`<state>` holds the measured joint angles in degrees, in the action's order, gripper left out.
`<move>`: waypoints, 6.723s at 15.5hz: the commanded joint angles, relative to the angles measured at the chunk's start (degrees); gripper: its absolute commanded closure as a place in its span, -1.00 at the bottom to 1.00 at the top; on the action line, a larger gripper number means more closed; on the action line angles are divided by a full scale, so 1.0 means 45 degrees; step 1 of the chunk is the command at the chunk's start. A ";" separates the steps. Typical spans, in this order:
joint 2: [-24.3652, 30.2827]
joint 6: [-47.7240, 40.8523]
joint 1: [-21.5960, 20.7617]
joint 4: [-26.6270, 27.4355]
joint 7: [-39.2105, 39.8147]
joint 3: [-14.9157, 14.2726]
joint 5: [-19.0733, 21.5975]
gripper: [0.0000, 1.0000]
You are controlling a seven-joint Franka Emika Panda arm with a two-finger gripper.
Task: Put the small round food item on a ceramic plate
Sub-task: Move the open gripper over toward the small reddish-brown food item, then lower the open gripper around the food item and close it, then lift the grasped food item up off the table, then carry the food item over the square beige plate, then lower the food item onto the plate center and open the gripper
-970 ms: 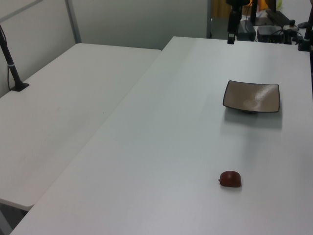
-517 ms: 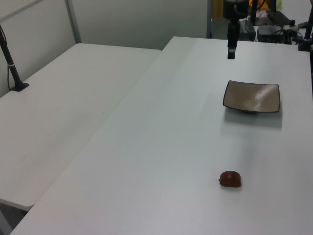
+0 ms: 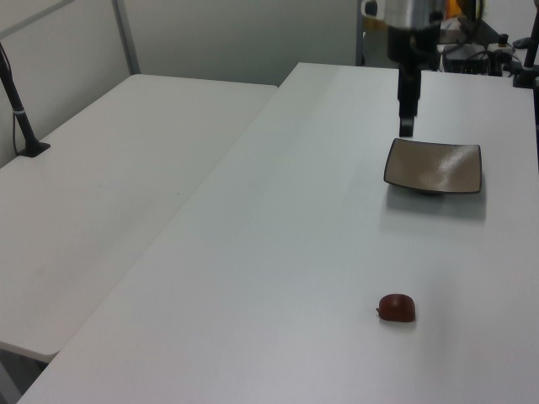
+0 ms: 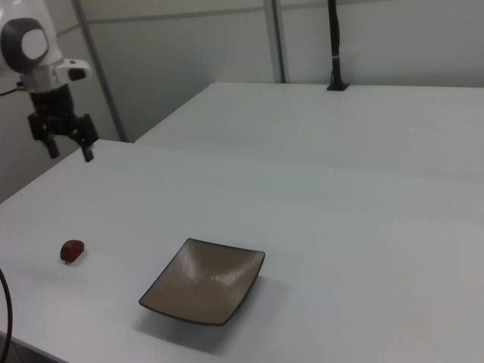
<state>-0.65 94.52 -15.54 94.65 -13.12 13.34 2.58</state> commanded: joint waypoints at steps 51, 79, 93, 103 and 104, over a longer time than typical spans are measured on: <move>-0.3352 0.8020 -0.1781 0.4378 -0.4898 0.1332 -0.2760 0.33; 0.1220 0.0948 0.0423 0.1662 0.3497 -0.3863 0.0150 0.28; 0.0653 0.4519 0.2457 0.5370 0.5472 -0.3902 -0.0220 0.24; -0.0147 0.7665 0.2711 0.7833 0.5649 -0.3922 -0.1451 0.24; -0.0225 0.7764 0.2711 0.7873 0.5649 -0.3922 -0.1451 0.24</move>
<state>-1.72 126.09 -3.72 127.75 11.05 -4.29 -3.20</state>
